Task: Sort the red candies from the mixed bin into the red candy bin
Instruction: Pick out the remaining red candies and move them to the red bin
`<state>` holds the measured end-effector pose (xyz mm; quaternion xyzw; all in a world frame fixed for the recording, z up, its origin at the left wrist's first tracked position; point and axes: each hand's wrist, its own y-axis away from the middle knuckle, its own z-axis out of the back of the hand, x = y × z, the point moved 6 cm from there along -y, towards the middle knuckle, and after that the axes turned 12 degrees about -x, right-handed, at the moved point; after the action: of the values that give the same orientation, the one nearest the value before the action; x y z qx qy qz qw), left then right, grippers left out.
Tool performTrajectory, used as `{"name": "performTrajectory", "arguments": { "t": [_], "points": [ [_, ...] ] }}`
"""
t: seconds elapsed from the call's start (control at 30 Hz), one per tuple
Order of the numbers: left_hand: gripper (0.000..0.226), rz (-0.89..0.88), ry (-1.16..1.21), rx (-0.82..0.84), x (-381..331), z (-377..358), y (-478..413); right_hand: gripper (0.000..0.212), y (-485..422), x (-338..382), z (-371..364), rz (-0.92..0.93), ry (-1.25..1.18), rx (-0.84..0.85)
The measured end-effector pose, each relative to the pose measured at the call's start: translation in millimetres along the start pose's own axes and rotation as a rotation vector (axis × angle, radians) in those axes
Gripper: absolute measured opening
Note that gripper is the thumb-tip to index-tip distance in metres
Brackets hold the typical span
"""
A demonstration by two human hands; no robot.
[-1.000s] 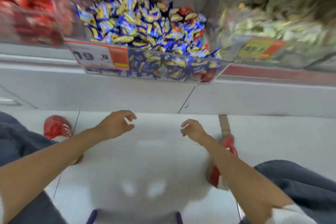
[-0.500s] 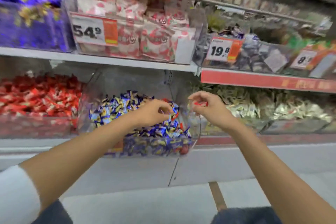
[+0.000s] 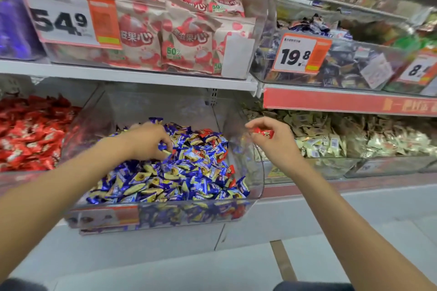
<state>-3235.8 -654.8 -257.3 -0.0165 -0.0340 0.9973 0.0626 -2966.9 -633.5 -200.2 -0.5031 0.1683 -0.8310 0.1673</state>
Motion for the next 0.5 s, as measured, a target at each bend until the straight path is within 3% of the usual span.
{"name": "performTrajectory", "arguments": {
  "t": [0.07,0.13,0.2,0.27,0.37,0.5],
  "points": [
    [0.033,-0.021,-0.019,-0.076,-12.0,7.2,1.3,0.025,6.8,-9.4,9.9,-0.011,0.016,-0.020],
    [0.032,-0.108,0.246,-0.106,-50.8,8.3,-0.3,0.017,14.1,-20.8,14.6,-0.067,0.006,0.032],
    [0.027,-0.167,0.584,0.034,-98.4,-4.4,-3.6,0.021,20.4,-30.7,17.1,-0.134,-0.036,0.081],
    [0.029,-0.240,0.684,0.192,-137.9,-25.4,-6.2,0.028,27.9,-38.6,13.5,-0.185,-0.069,0.145],
    [0.032,-0.357,0.596,0.284,-159.3,-53.6,-8.1,0.034,36.1,-44.1,7.9,-0.241,-0.124,0.177],
    [0.029,-0.399,0.305,0.225,-143.7,-56.3,-8.9,0.024,40.8,-46.1,9.1,-0.277,-0.186,0.138]
  ]
}}
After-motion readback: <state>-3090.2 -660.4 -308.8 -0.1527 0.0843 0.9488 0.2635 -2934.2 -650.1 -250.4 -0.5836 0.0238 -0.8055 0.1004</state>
